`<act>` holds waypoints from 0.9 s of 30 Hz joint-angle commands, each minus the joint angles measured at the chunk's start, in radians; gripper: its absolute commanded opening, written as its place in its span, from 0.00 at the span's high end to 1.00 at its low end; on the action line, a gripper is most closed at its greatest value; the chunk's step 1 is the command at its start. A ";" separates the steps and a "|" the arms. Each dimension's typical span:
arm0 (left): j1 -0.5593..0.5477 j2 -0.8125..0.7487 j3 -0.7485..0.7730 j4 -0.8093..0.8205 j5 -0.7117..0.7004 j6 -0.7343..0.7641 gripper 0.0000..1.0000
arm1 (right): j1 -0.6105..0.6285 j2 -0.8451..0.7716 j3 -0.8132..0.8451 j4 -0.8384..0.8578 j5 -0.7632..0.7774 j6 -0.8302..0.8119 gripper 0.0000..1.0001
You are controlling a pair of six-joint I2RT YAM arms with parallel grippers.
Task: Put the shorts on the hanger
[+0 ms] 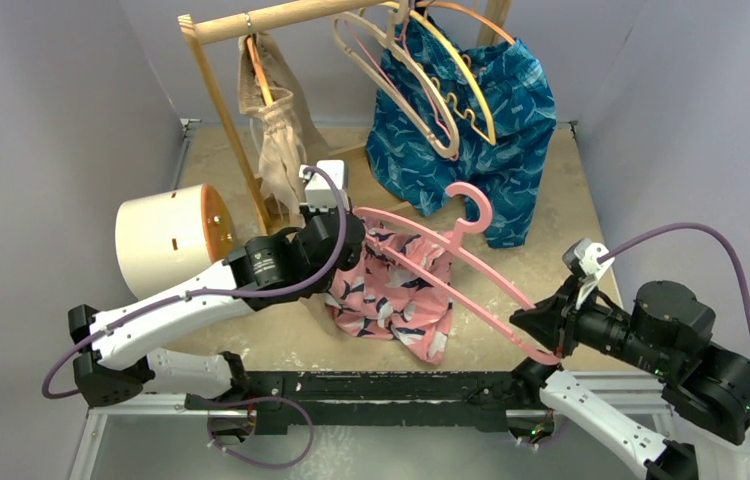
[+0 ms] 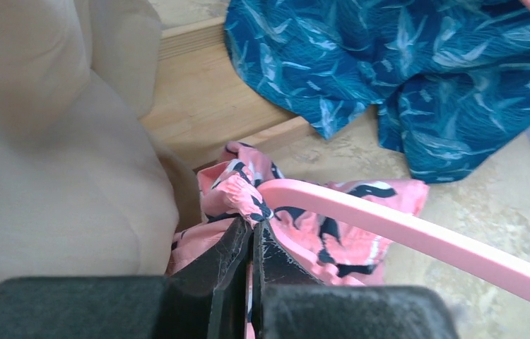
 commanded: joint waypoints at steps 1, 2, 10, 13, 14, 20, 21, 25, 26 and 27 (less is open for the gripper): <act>0.005 -0.073 0.021 0.117 0.109 0.038 1.00 | 0.005 0.031 -0.004 0.038 0.007 -0.031 1.00; 0.005 -0.083 0.016 0.128 0.131 0.045 1.00 | 0.004 0.038 -0.001 0.046 0.003 -0.034 1.00; 0.005 -0.088 0.016 0.100 0.025 0.105 1.00 | 0.003 0.050 0.051 0.076 -0.061 -0.070 1.00; 0.005 -0.053 0.052 0.018 -0.044 0.087 1.00 | 0.003 0.046 0.093 0.038 -0.025 -0.073 1.00; 0.005 -0.040 0.070 -0.006 -0.054 0.076 1.00 | 0.004 0.040 0.103 0.030 -0.025 -0.068 1.00; 0.005 -0.011 0.123 -0.073 -0.056 0.031 1.00 | 0.005 0.018 0.060 0.031 -0.057 -0.047 1.00; 0.005 -0.010 0.129 -0.073 -0.055 0.025 1.00 | 0.003 0.018 0.045 0.032 -0.067 -0.048 1.00; 0.005 -0.008 0.147 -0.090 -0.064 0.005 1.00 | 0.004 0.010 0.035 0.033 -0.081 -0.066 1.00; 0.005 -0.005 0.149 -0.095 -0.062 0.003 1.00 | 0.004 0.009 0.037 0.033 -0.084 -0.071 1.00; 0.005 -0.001 0.152 -0.098 -0.058 0.003 1.00 | 0.004 0.006 0.037 0.033 -0.093 -0.079 1.00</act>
